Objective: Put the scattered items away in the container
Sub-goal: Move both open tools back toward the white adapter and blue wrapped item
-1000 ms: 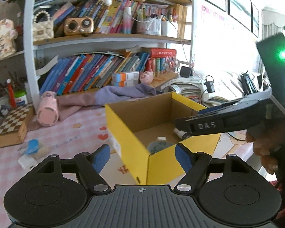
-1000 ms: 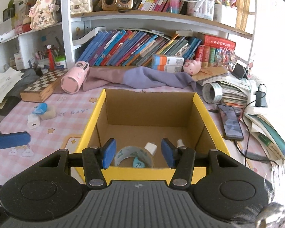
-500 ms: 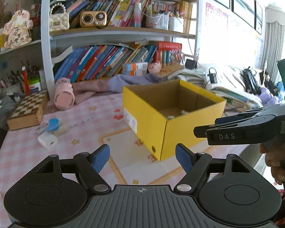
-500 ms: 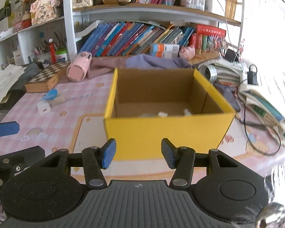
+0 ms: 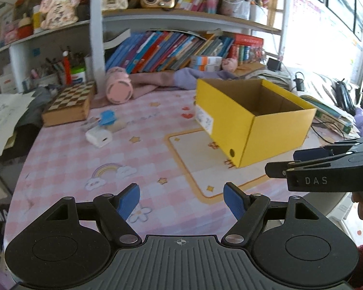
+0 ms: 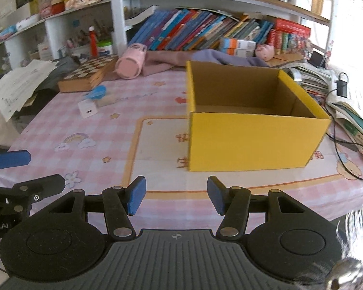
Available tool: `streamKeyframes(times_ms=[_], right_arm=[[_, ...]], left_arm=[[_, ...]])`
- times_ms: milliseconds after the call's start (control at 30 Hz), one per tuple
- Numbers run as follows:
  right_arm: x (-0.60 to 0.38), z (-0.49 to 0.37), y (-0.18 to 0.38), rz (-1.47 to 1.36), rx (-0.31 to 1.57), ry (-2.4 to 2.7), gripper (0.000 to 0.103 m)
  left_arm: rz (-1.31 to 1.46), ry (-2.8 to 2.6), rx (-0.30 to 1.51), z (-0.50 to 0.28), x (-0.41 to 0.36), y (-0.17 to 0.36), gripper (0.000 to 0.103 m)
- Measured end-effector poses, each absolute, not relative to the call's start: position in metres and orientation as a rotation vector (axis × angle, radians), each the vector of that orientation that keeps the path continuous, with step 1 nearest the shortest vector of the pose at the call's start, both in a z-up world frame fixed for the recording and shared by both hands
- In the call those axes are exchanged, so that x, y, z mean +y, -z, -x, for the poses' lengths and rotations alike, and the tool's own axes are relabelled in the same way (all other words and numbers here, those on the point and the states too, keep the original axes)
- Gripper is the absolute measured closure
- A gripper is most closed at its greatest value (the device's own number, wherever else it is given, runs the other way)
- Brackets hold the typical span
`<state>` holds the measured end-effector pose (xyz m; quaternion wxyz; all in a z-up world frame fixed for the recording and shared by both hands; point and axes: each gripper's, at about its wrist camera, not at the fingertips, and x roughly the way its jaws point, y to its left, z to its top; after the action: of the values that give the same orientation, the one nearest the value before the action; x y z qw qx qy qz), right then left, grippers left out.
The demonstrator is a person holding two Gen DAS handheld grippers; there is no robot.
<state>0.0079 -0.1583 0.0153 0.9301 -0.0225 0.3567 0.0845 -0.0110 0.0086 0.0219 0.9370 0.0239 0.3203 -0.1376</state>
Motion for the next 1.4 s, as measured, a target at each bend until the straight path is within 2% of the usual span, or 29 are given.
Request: streamKeyframes(times_ms=[800,1400], right_arm=[[-0.111,-0.003,-0.013,0.117,0.751,-0.329,0.043],[-0.088,-0.038,-0.008,0.166,0.759,-0.442,0.041]], left_arm=[[-0.028,0.140,0.694,0.033,0.047,-0.019,0.019],[-0.012,0.045,0.711,0.011,0.059,-0.015,0.018]])
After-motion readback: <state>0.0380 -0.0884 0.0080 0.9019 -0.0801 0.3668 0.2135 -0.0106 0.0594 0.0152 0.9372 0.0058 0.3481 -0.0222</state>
